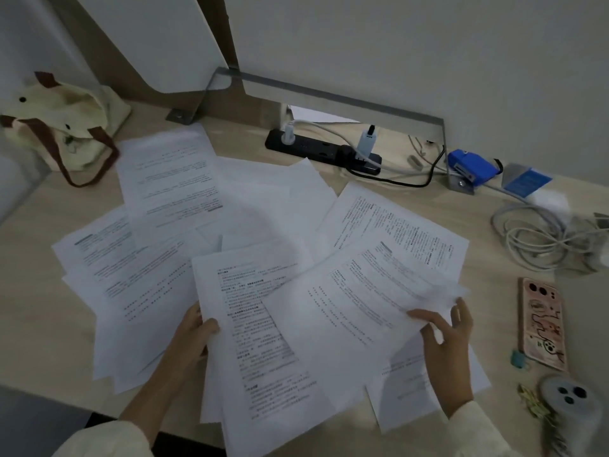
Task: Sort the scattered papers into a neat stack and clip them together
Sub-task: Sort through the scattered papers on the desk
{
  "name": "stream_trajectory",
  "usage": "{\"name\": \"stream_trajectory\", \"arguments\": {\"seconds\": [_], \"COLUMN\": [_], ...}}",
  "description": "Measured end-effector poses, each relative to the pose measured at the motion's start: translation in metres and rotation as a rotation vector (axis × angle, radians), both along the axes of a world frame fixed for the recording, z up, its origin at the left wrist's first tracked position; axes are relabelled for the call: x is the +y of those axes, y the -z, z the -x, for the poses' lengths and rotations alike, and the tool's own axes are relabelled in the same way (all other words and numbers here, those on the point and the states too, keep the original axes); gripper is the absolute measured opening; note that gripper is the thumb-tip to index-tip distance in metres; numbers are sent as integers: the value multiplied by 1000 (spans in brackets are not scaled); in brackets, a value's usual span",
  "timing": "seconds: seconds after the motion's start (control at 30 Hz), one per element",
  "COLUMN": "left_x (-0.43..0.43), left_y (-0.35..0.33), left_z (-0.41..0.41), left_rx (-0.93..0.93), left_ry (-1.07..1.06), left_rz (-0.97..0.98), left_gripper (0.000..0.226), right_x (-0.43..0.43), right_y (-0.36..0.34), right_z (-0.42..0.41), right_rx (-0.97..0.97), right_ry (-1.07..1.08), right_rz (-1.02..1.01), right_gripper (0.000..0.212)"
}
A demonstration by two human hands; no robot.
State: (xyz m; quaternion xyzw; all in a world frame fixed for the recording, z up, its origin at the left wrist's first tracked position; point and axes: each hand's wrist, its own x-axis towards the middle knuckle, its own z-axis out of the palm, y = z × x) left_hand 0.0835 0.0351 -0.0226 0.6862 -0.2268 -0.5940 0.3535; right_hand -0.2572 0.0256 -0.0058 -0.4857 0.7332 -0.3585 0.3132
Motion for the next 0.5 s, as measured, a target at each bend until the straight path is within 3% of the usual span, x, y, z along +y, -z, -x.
{"name": "stream_trajectory", "arguments": {"seconds": [0.1,0.2,0.3,0.37,0.43,0.5], "left_x": [-4,-5,-6,-9,-12,-16], "left_y": [3,4,5,4,5,7], "left_z": [6,12,14,14,15,14], "left_rx": [103,110,79,83,87,101], "left_ry": [-5,12,68,77,88,93], "left_rz": [-52,-49,-12,-16,-26,-40], "left_gripper": [49,33,21,29,41,45], "right_x": [-2,-2,-4,-7,-12,-19], "right_y": [6,10,14,18,19,15], "right_z": [7,12,14,14,11,5], "right_rx": [-215,-428,-815,-1012,-967,-838], "right_ry": [146,194,282,326,301,271], "right_rz": [-94,-44,-112,-171,-221,-267], "right_gripper": [30,21,18,15,7,13]}}
